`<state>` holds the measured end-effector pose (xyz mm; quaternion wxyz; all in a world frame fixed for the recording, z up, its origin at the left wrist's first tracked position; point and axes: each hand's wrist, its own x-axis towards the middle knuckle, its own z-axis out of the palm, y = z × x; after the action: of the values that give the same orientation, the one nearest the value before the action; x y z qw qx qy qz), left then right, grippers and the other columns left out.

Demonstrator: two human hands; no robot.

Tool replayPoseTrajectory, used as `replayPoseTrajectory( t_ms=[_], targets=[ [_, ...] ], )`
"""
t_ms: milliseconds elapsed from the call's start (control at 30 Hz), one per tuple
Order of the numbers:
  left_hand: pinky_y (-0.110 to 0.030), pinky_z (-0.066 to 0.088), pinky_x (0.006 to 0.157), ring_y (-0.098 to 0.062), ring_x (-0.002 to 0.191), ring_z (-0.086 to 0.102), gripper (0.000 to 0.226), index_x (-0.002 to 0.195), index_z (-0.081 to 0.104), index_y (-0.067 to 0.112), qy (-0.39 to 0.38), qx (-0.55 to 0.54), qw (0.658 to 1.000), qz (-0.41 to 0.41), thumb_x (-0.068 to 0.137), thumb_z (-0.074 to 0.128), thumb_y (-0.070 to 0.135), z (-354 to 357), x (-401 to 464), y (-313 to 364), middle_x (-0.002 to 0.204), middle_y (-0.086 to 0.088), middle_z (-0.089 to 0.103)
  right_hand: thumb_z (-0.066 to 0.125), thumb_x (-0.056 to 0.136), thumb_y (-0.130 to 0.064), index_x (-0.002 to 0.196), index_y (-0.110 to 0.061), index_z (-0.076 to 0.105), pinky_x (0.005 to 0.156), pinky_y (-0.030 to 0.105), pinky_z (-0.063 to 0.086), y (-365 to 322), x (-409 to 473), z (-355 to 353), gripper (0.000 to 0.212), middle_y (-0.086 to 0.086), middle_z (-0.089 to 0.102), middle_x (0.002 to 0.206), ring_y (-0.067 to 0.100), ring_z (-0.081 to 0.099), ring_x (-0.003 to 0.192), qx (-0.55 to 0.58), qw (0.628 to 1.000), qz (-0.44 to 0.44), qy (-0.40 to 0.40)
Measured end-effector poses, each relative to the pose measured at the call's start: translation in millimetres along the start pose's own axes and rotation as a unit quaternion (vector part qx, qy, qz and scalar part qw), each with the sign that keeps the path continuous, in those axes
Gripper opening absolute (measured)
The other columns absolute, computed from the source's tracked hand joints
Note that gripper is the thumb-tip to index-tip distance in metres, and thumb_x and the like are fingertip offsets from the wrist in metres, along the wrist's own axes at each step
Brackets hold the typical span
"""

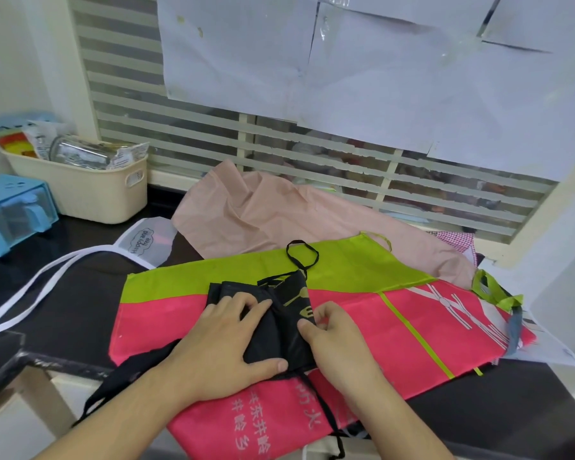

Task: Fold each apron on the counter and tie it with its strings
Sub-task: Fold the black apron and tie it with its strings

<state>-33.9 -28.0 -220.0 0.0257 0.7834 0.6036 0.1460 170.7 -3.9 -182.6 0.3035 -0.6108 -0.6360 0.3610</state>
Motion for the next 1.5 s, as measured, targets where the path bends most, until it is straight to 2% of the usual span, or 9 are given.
replayPoseTrajectory(
  t_ms=[300,500,733,867,967,1067,1133,1367,1500],
  targets=[
    [-0.03,0.032,0.109,-0.009,0.124,0.036,0.106,0.165,0.018,0.033,0.0,-0.006,1.0,0.001,0.081,0.028,0.096,-3.2,-1.8,1.3,0.143,0.016,0.029,0.065,0.089,-0.011,0.096,-0.028,0.069,0.071,0.031,0.056,1.0,2.8,6.2,0.019,-0.012,0.076,0.086,0.005,0.07,0.081,-0.037,0.998,-0.037,-0.03],
    [-0.023,0.03,0.109,0.0,0.121,0.033,0.084,0.16,0.028,0.04,0.006,-0.058,0.998,0.02,0.089,0.037,0.085,-8.8,-7.7,1.0,0.138,0.023,0.031,0.062,0.092,-0.008,0.096,-0.018,0.075,0.059,0.047,0.058,-4.9,6.3,4.3,0.017,0.015,0.077,0.083,0.038,0.073,0.071,0.121,0.99,0.028,-0.072],
    [-0.027,0.049,0.076,-0.01,0.079,0.06,0.009,0.093,0.062,0.037,0.141,-0.252,0.957,-0.007,0.092,0.071,0.037,-15.8,-17.0,-2.0,0.087,0.016,0.06,0.063,0.093,-0.006,0.096,-0.007,0.075,0.088,0.055,0.059,-6.6,13.9,2.9,0.011,0.013,0.079,0.094,0.035,0.076,0.092,0.089,0.991,-0.005,-0.096],
    [-0.025,0.032,0.052,-0.009,0.047,0.035,0.056,0.055,0.039,0.017,0.236,-0.239,0.934,-0.12,0.095,0.062,0.049,-23.8,-24.4,-2.8,0.048,0.005,0.037,0.061,0.097,0.005,0.105,-0.012,0.078,0.084,0.039,0.061,-6.5,12.7,-12.0,0.026,0.015,0.078,0.103,0.033,0.076,0.1,0.176,0.98,-0.025,-0.088],
    [-0.03,0.043,0.051,-0.007,0.039,0.047,0.076,0.055,0.062,0.004,0.055,-0.274,0.942,-0.186,0.101,0.048,0.062,-44.6,-27.9,18.9,0.042,0.001,0.056,0.064,0.095,0.0,0.11,-0.016,0.078,0.097,0.052,0.058,-4.4,15.5,-26.4,0.026,0.023,0.074,0.112,0.04,0.073,0.105,0.218,0.972,-0.053,-0.069],
    [-0.031,0.053,0.05,-0.026,0.054,0.069,0.094,0.087,0.078,-0.005,-0.284,-0.44,0.82,-0.232,0.092,0.039,0.08,-61.8,-23.8,40.9,0.079,-0.018,0.079,0.059,0.098,0.007,0.113,-0.01,0.078,0.097,0.053,0.058,-5.7,17.4,-43.4,0.029,0.02,0.077,0.112,0.037,0.075,0.105,0.286,0.955,-0.052,-0.061],
    [-0.032,0.056,0.056,-0.03,0.074,0.074,0.106,0.115,0.073,0.001,-0.354,-0.492,0.764,-0.222,0.077,0.039,0.094,-60.7,-23.2,47.2,0.099,-0.018,0.08,0.056,0.098,0.01,0.114,-0.004,0.076,0.094,0.049,0.06,-9.7,15.0,-52.3,0.029,0.02,0.078,0.111,0.037,0.075,0.104,0.339,0.937,-0.047,-0.073],
    [-0.049,0.056,0.092,-0.036,0.107,0.075,0.046,0.126,0.076,0.012,-0.023,-0.81,0.518,-0.273,0.091,0.063,0.04,-54.2,-3.2,66.1,0.126,-0.016,0.074,0.054,0.096,0.014,0.118,0.001,0.072,0.086,0.041,0.063,-4.7,11.6,-66.9,0.031,0.022,0.076,0.113,0.038,0.075,0.106,0.429,0.899,-0.025,-0.09],
    [-0.044,0.061,0.089,-0.025,0.101,0.078,0.029,0.115,0.08,0.007,0.023,-0.776,0.549,-0.309,0.091,0.07,0.021,-56.5,5.6,70.8,0.119,-0.012,0.078,0.059,0.093,0.009,0.108,0.0,0.076,0.079,0.038,0.064,4.6,8.8,-72.1,0.025,0.024,0.076,0.11,0.035,0.077,0.096,0.435,0.894,0.015,-0.105]
  ],
)
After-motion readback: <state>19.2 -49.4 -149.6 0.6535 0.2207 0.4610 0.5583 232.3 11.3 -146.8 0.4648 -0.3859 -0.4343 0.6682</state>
